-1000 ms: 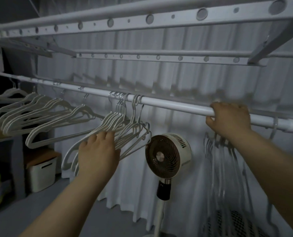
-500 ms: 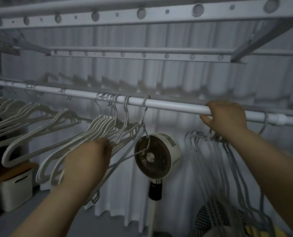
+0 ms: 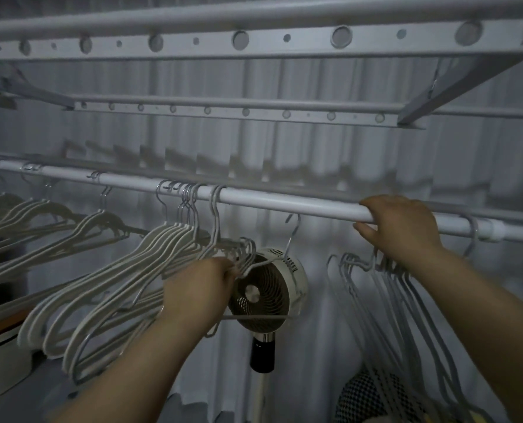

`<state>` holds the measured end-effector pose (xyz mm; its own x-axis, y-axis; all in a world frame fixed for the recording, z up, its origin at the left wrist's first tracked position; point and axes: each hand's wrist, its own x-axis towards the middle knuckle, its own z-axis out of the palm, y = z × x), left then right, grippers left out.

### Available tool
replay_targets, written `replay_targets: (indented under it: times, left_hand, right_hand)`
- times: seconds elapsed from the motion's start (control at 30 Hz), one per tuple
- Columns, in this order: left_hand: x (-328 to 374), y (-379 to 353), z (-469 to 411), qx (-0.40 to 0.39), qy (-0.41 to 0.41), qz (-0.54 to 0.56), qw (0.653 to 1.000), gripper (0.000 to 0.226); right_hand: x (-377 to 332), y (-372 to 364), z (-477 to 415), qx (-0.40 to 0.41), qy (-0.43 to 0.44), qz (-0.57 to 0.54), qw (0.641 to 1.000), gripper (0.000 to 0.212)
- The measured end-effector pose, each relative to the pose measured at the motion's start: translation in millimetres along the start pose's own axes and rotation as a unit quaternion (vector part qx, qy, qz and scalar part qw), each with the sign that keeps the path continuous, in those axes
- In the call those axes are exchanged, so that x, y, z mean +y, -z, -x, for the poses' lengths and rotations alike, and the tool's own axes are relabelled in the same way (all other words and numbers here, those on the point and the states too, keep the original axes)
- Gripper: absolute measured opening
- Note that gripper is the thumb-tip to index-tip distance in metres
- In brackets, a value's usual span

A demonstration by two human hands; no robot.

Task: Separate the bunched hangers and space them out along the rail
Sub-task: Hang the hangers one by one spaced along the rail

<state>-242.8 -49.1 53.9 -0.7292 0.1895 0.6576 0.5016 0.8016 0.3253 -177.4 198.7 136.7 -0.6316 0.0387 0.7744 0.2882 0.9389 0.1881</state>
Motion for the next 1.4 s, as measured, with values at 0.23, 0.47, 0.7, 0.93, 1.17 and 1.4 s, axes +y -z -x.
replay_targets:
  times: [0.23, 0.47, 0.7, 0.93, 1.17, 1.4]
  left_hand:
    - [-12.8, 19.3, 45.6, -0.056, 0.047, 0.041, 0.996, 0.025]
    - [-30.8, 65.9, 132.8, -0.075, 0.099, 0.051, 0.991, 0.021]
    - [-47.7, 123.3, 195.5, -0.068, 0.147, 0.131, 0.978, 0.017]
    - [-68.6, 194.5, 262.0, -0.065, 0.180, 0.210, 0.959, 0.026]
    - [-107.6, 261.1, 316.6, 0.043, 0.235, 0.002, 0.971, 0.034]
    - [-109.1, 257.3, 347.5, -0.001, 0.250, 0.004, 0.968, 0.046]
  right_hand:
    - [-7.4, 23.9, 3.8, 0.090, 0.109, -0.077, 0.987, 0.039]
    - [-77.6, 40.0, 10.9, -0.248, 0.245, -0.118, 0.930, 0.042]
    - [-116.7, 39.6, 49.8, -0.337, 0.272, -0.234, 0.870, 0.020]
    - [-172.9, 94.6, 92.5, -0.264, 0.192, -0.401, 0.856, 0.017]
    - [-222.8, 137.3, 129.6, -0.505, 0.124, -0.533, 0.667, 0.033]
    - [-252.6, 164.6, 168.6, -0.533, 0.069, -0.585, 0.608, 0.031]
